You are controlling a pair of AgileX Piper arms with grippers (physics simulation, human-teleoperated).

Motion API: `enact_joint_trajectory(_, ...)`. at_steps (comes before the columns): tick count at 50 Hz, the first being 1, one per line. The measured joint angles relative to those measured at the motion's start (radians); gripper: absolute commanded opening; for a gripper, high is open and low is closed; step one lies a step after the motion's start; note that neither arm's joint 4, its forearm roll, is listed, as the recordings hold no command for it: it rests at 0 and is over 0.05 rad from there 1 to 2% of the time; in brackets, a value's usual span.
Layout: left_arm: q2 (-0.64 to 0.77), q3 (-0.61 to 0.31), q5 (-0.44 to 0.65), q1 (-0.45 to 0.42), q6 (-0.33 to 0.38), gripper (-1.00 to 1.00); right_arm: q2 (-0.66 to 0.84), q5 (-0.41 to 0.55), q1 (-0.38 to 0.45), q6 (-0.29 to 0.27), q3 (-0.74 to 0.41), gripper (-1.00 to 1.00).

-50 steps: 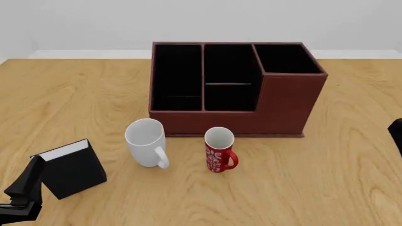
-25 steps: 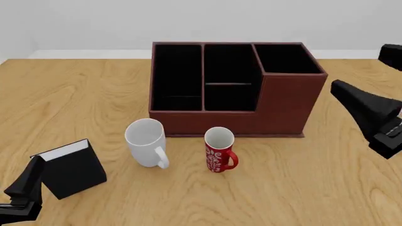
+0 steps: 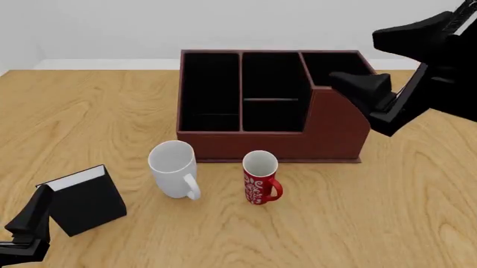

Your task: Pick up the white mug and place it to the right of the caddy.

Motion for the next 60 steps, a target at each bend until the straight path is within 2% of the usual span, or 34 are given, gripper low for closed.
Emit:
enact_joint_trajectory(19,0.000,0.000,0.000,0.000,0.000,1.00,0.191,0.030,0.084,-0.004,-0.143,1.00)
enact_joint_trajectory(26,0.000,0.000,0.000,0.000,0.000,1.00,0.248,0.034,0.112,0.012,-0.187,1.00)
enact_joint_trajectory(43,0.000,0.000,0.000,0.000,0.000,1.00,0.382,0.040,0.189,0.133,-0.267,1.00)
enact_joint_trajectory(60,0.000,0.000,0.000,0.000,0.000,1.00,0.489,0.022,0.232,0.251,-0.287,1.00)
